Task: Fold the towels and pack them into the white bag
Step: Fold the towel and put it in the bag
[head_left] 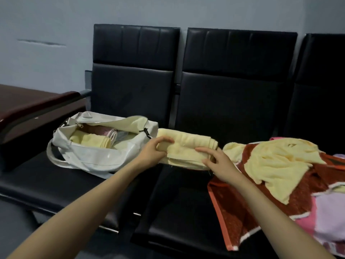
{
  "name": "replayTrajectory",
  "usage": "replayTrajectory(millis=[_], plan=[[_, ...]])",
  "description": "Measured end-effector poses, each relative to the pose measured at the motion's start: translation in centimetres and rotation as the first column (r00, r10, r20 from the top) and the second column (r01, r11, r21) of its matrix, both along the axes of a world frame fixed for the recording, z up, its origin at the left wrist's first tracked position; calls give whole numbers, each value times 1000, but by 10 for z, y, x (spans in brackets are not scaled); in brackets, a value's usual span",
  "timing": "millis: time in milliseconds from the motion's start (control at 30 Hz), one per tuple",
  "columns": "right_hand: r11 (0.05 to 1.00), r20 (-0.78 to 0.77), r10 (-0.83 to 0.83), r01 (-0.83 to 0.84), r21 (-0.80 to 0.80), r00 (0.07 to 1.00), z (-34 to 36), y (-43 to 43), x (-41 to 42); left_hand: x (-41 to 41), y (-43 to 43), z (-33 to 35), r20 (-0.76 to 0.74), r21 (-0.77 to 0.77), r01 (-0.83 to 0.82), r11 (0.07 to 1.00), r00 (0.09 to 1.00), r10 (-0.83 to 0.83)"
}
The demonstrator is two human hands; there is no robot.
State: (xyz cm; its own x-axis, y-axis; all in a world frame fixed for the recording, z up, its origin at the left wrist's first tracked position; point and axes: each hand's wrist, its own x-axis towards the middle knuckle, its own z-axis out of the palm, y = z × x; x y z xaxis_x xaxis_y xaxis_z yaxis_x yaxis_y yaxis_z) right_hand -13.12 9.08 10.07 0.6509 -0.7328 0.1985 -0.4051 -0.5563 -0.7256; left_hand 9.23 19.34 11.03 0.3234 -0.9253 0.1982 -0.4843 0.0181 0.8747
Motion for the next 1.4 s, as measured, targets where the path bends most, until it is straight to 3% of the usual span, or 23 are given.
replayTrajectory(millis=[167,333,533,600,833,967,1133,1400], plan=[[995,-7,95,-95,7,995,21,-15,107,84,9,16,-38,-59,-166,984,986,164],[983,-55,184,-185,-14,981,43,-25,211,179,9,25,-15,7,-325,946,946,325],[961,-327,193,-245,-127,925,29,-40,311,240,-17,-6,366,91,-461,883,840,400],[957,-398,169,-247,-153,902,21,-46,330,247,-28,-17,431,116,-485,867,811,396],[967,-525,119,-219,-132,843,-7,-60,350,253,-48,-35,536,191,-453,871,791,294],[932,-672,22,-259,-255,740,-16,-57,345,255,-55,-48,535,277,-400,874,819,205],[921,-733,-93,-222,-321,674,-26,-52,330,240,-80,-61,539,340,-373,864,830,146],[900,-795,-216,-201,-388,568,-38,-63,341,245,-108,-84,534,305,-460,834,807,251]])
